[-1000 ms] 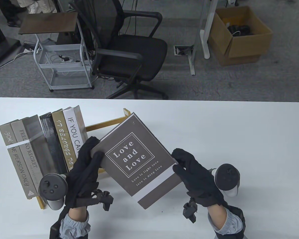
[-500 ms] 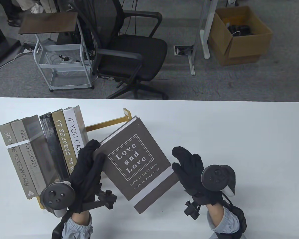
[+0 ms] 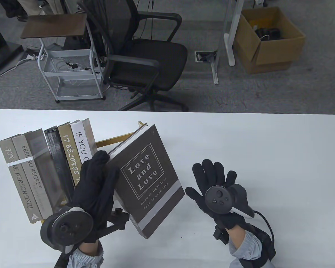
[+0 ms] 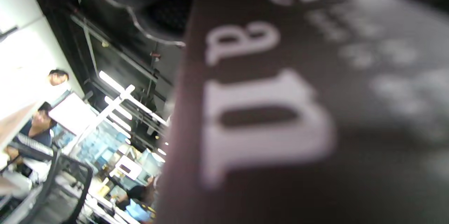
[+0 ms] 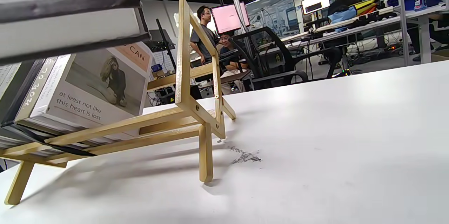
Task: Push a thick book into a tightly packed book rack slot
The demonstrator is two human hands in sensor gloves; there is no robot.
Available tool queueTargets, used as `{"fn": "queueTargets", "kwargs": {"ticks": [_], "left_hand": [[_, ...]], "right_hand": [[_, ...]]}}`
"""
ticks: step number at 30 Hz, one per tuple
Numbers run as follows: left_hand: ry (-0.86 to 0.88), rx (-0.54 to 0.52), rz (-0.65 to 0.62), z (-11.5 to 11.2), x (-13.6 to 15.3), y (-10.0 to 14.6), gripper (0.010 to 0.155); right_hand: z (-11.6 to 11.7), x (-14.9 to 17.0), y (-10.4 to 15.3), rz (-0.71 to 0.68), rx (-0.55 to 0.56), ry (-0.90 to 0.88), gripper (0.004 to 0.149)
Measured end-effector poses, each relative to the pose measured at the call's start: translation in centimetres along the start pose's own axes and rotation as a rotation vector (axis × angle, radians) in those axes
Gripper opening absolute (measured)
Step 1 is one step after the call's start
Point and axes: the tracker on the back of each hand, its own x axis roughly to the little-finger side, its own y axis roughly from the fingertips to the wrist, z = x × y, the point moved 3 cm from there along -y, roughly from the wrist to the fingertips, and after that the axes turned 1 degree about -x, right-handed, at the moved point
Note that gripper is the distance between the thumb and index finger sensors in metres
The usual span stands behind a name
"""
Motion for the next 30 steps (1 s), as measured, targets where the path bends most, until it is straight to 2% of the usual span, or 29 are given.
{"fn": "queueTargets", "kwargs": {"ticks": [9,14,20,30], "left_hand": [[-0.474,-0.153,-0.089,1.9,-9.7,-4.7,0.055],[-0.743,-0.208,-0.093,1.7,-12.6,-7.7,0.055],[-0.971,-0.228,-0.029,1.6,-12.0,-10.9,0.055],[-1.186,-0.273,0.136,3.4,-5.9,-14.1,0.056]], "right_hand": [[0.2,0.4,-0.2,0.005,-0.016,-0.019,0.078],[0.5,0.3,-0.3,0.004,-0.025,-0.015,0.078],[0.7,0.3,-0.4,-0.001,-0.026,-0.018,0.078],[0.9,0.6,-0.5,0.006,-0.037,-0.032,0.078]]}}
